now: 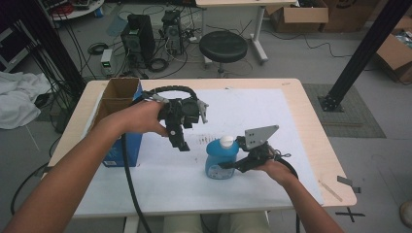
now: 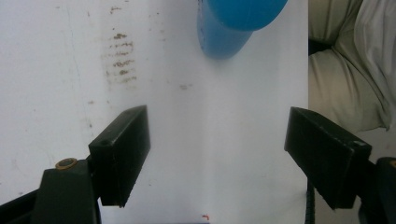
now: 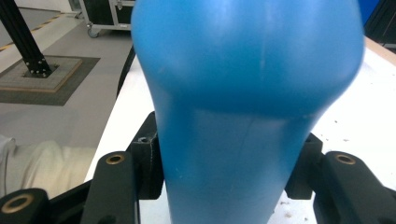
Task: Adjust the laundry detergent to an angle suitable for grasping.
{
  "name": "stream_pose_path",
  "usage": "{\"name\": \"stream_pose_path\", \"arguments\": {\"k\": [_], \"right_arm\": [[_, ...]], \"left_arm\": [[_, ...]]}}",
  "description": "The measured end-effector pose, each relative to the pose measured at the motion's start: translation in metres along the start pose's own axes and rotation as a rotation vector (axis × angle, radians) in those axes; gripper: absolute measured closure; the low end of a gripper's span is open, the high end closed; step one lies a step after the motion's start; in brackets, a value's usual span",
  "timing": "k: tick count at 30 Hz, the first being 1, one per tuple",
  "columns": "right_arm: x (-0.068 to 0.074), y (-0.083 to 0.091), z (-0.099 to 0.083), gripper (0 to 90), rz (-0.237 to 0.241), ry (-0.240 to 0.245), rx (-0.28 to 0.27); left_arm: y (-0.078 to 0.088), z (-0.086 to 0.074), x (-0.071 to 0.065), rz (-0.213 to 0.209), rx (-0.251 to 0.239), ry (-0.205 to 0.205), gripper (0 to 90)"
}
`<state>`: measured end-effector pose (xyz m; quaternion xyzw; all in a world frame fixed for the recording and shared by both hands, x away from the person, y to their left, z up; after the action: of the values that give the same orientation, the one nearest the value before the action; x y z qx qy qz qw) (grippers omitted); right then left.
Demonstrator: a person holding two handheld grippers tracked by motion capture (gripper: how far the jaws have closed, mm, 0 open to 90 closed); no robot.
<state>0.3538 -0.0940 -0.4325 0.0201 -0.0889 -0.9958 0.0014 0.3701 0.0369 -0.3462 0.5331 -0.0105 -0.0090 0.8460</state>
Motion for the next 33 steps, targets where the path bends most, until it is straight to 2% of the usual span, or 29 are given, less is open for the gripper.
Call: {"name": "stream_pose_path", "arguments": {"k": [3,15,33], "right_arm": [[0.0015,-0.0010,-0.0041,44.4,0.006,0.002,0.013],[0.0009,-0.0005,-0.0050,44.0,0.013,-0.001,0.009],[-0.0012,-0.0004,-0.0078,42.1,0.005,-0.036,0.006]], "left_arm": [[-0.0006,0.0006,0.0001,-0.003,-0.002,0.000,23.1],[-0.0016,0.0017,0.0004,-0.003,0.000,-0.001,23.1],[-0.0019,0.0004,0.0001,-0.001,-0.004,0.000,23.1]]}}
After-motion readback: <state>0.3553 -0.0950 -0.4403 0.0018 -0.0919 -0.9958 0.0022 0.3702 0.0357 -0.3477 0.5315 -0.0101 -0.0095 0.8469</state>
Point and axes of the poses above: each handheld gripper's, and its own axes: y roughly backward along the jaws, z roughly out of its top, x roughly to its left, the point moved 10 cm from there along -y, roughly forward along the jaws, and after that the axes turned 15 degrees about -x, right-handed, at the moved point
